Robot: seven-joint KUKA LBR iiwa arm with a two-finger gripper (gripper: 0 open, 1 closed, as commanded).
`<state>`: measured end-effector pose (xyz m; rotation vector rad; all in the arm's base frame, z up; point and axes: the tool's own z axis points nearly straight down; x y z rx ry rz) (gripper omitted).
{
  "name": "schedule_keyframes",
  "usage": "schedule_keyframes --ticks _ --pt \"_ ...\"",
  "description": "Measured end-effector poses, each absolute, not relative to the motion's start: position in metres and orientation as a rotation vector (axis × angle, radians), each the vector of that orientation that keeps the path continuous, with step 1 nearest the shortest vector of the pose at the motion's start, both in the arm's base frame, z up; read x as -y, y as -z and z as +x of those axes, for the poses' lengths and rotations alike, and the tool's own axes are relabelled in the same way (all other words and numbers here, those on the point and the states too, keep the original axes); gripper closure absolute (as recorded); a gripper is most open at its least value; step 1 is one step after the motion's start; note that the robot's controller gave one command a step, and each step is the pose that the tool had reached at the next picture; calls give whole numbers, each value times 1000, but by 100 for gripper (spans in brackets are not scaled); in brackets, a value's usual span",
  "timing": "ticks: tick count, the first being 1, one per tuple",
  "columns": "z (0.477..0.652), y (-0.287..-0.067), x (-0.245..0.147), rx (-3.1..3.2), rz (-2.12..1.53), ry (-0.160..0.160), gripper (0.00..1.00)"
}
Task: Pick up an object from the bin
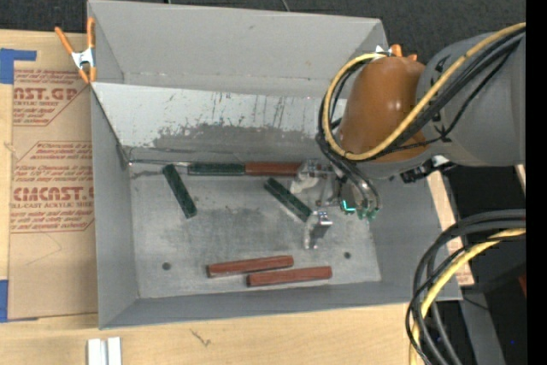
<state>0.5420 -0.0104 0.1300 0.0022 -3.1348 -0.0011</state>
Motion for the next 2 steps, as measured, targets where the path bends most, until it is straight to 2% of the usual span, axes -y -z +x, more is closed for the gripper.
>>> schedule_keyframes --ticks 1,2 --pt "544 -134 10 3143 3 1 0" --pt "589 -75 15 3150 -36 5 0"
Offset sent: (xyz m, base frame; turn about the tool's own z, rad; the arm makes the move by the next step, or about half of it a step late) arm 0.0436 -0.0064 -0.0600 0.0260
